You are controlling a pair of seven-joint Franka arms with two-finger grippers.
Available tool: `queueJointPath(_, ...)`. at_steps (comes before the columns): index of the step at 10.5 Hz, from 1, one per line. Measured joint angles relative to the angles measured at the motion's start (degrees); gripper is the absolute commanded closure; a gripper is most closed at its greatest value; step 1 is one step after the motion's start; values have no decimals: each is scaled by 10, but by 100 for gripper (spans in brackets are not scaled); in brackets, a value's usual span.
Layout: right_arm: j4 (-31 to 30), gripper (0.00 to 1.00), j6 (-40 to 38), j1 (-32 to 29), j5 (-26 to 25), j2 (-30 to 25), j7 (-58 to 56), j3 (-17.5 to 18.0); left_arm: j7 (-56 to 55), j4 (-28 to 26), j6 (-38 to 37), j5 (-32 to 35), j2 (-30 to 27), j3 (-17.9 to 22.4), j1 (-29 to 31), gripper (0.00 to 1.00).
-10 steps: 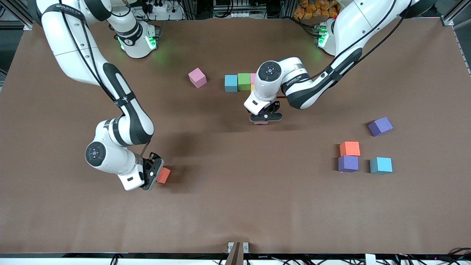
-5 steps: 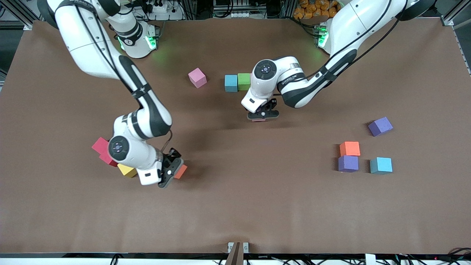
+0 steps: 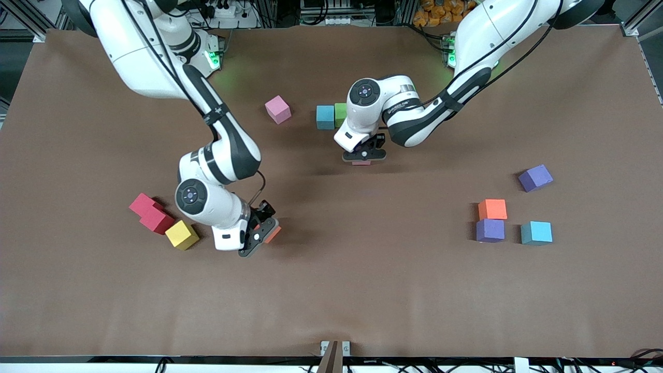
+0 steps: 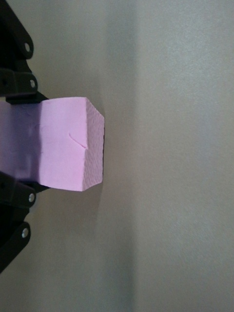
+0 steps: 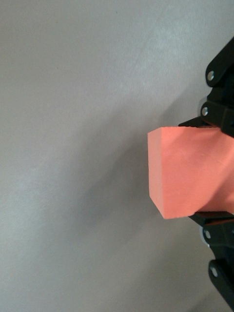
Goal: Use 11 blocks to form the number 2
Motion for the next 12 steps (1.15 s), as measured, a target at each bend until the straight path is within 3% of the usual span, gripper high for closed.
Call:
queueJointPath(6,1,73,-12,43,-2,-12,139,-1,-10,-7,0,2,0,2,0,48)
queueJointPath(12,1,73,-29,43,-12,-14,156,-8,-10,-12,0,2,-1,2,0,47)
